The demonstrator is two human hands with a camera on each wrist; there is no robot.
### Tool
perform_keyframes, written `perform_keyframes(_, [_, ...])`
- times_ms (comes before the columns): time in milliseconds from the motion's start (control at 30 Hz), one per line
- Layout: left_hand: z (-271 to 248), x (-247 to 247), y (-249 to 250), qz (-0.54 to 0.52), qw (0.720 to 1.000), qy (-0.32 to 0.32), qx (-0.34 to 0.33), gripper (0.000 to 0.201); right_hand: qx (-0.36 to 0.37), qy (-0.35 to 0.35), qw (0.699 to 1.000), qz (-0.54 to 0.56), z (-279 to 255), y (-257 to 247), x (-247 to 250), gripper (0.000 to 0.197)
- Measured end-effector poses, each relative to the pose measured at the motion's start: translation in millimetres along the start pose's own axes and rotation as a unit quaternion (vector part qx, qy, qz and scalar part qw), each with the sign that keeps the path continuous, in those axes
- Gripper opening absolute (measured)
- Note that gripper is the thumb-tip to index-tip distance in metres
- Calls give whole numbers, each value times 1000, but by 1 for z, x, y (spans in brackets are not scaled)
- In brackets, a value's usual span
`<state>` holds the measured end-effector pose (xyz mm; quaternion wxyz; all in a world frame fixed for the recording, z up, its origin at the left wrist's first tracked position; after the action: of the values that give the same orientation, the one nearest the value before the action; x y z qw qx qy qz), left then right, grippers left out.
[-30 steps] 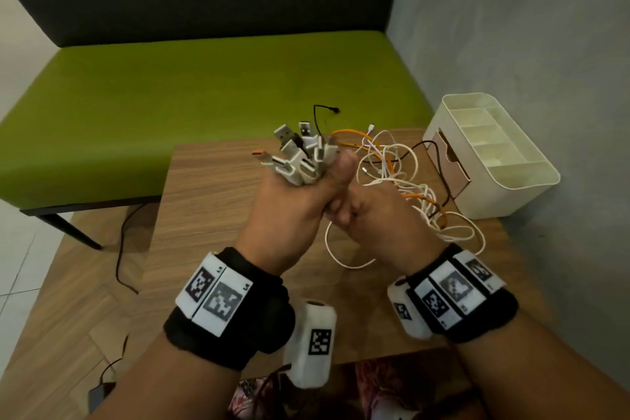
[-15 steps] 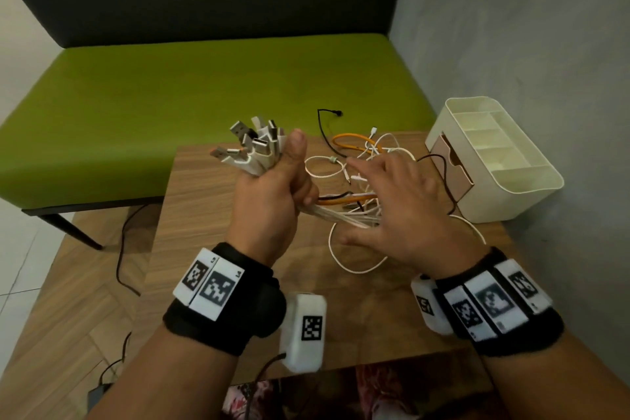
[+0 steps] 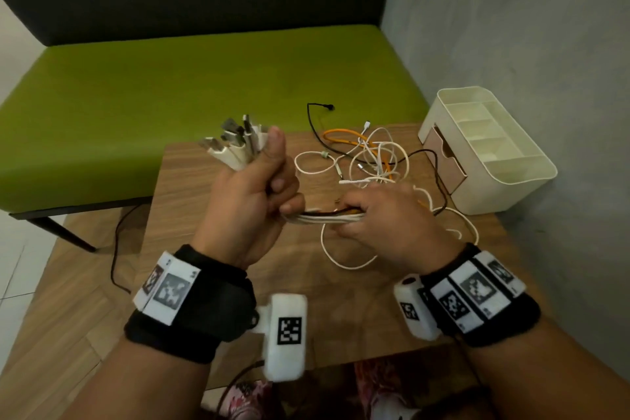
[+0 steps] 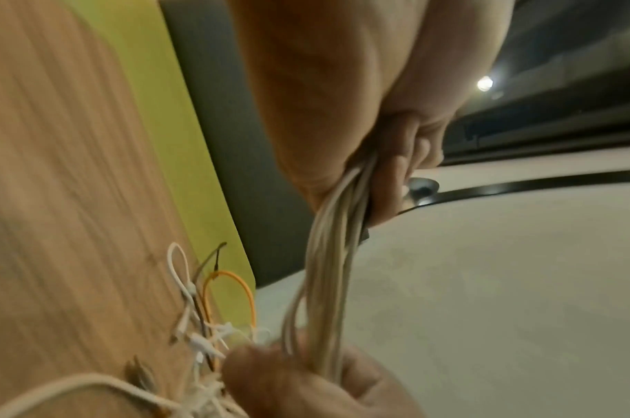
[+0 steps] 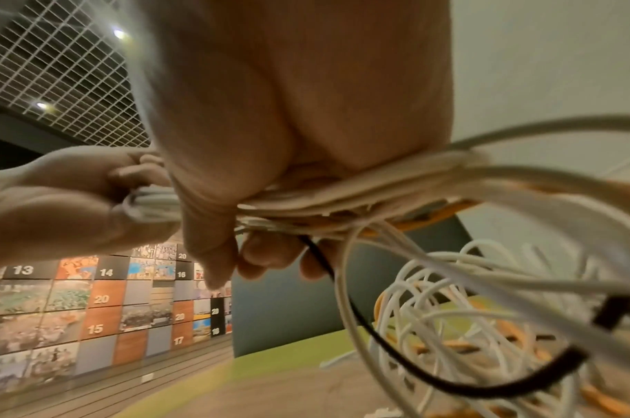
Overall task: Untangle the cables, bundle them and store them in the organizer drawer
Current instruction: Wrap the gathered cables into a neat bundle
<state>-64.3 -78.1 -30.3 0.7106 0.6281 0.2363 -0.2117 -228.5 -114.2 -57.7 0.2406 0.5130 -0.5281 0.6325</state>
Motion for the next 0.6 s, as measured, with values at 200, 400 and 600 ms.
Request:
perform_keyframes(200, [1, 10, -14, 258, 965, 44, 31, 4, -67, 33, 993, -88, 8, 11, 22, 19])
perform_keyframes(400, [-4, -8, -35, 402, 906, -121, 49, 6, -36, 93, 995, 27, 5, -6, 29, 16])
perform_keyframes(600, [-1, -2, -35, 373, 906, -167, 110, 25, 9, 103, 990, 93, 6, -13, 24, 23])
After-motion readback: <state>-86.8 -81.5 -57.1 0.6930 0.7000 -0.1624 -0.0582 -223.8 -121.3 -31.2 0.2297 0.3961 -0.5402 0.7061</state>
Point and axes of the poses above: each hand's wrist, its own z-axis towards the middle knuckle, its own x-axis out of the back of the hand, y = z × x, the point moved 3 cm from there along z, towards the middle knuckle, and after that the axes turned 7 degrees about -x, right-handed, at the moved point
